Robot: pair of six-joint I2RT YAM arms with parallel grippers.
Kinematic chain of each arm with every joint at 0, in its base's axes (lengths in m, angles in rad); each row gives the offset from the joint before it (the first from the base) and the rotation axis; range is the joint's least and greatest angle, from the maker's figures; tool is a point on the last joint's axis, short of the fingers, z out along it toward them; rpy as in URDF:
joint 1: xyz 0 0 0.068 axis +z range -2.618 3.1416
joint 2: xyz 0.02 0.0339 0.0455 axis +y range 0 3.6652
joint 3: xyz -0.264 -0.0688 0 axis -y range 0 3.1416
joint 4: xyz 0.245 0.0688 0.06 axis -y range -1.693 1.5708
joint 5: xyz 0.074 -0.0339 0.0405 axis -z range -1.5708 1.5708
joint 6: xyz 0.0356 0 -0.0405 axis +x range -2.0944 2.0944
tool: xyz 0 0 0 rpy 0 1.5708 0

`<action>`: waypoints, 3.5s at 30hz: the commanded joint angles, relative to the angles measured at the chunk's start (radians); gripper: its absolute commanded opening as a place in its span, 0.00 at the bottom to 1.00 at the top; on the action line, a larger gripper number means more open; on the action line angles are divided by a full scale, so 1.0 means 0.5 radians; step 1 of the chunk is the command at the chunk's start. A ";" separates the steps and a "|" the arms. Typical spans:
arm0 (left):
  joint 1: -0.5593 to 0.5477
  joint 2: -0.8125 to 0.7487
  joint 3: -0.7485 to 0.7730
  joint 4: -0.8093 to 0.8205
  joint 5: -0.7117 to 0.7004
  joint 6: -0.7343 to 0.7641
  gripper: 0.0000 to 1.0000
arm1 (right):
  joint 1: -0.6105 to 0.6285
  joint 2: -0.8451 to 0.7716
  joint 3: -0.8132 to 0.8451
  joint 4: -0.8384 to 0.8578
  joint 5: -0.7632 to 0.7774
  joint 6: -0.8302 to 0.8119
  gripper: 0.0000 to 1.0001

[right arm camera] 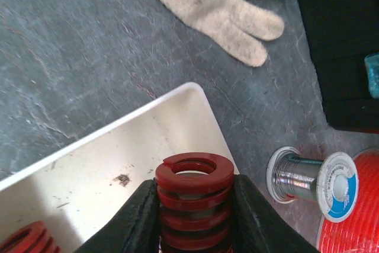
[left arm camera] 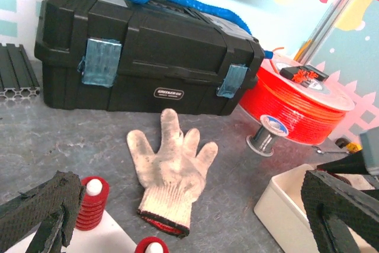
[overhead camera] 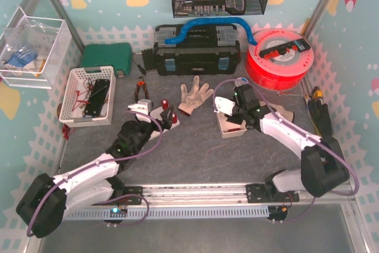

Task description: Install the large spring

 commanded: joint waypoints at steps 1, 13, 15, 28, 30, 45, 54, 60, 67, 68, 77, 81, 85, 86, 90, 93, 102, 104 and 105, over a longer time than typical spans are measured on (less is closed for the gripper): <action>0.001 0.041 0.026 -0.006 0.052 -0.034 0.99 | 0.064 -0.192 -0.097 0.172 -0.053 0.125 0.13; 0.003 0.190 0.061 0.190 0.698 -0.238 0.75 | 0.359 -0.541 -0.425 1.014 -0.269 0.534 0.12; 0.003 0.216 0.116 0.145 0.816 -0.292 0.67 | 0.405 -0.554 -0.507 1.172 -0.226 0.614 0.12; -0.204 0.449 0.656 -0.436 1.003 -0.251 0.66 | 0.582 -0.597 -0.954 1.930 -0.347 0.790 0.10; -0.215 0.512 0.697 -0.441 1.018 -0.305 0.66 | 0.607 -0.608 -0.940 1.902 -0.352 0.779 0.10; -0.226 0.756 0.886 -0.649 1.107 -0.394 0.45 | 0.663 -0.629 -0.962 1.931 -0.286 0.772 0.10; -0.226 0.846 0.949 -0.779 1.190 -0.391 0.44 | 0.678 -0.620 -0.962 1.926 -0.176 0.742 0.10; -0.226 0.845 0.937 -0.780 1.238 -0.392 0.48 | 0.679 -0.606 -0.959 1.920 -0.159 0.734 0.10; -0.226 0.884 0.978 -0.814 1.263 -0.385 0.44 | 0.682 -0.601 -0.956 1.917 -0.172 0.726 0.10; -0.226 0.893 0.986 -0.818 1.264 -0.385 0.43 | 0.683 -0.601 -0.956 1.915 -0.177 0.724 0.10; -0.226 0.930 1.033 -0.853 1.276 -0.376 0.26 | 0.691 -0.544 -0.926 1.871 -0.286 0.701 0.10; -0.226 0.897 1.029 -0.870 1.245 -0.364 0.12 | 0.698 -0.495 -0.896 1.837 -0.293 0.713 0.20; -0.210 0.830 1.039 -0.944 1.163 -0.328 0.05 | 0.698 -0.460 -0.843 1.775 -0.178 0.794 0.35; -0.200 0.810 1.045 -0.972 1.146 -0.321 0.04 | 0.698 -0.457 -0.827 1.746 -0.127 0.827 0.38; -0.131 0.719 1.069 -1.107 1.083 -0.272 0.02 | 0.698 -0.504 -0.780 1.594 0.030 0.962 0.47; -0.039 0.645 1.069 -1.194 1.042 -0.247 0.01 | 0.698 -0.599 -0.772 1.539 0.034 1.081 0.69; 0.326 0.408 1.088 -1.619 0.740 -0.161 0.01 | 0.698 -0.902 -0.793 1.390 0.192 1.579 0.99; 0.421 0.360 1.101 -1.716 0.665 -0.142 0.02 | 0.698 -0.966 -0.828 1.370 0.461 1.801 0.99; 0.464 0.343 1.113 -1.766 0.663 -0.129 0.02 | 0.696 -0.997 -0.845 1.356 0.593 1.886 0.99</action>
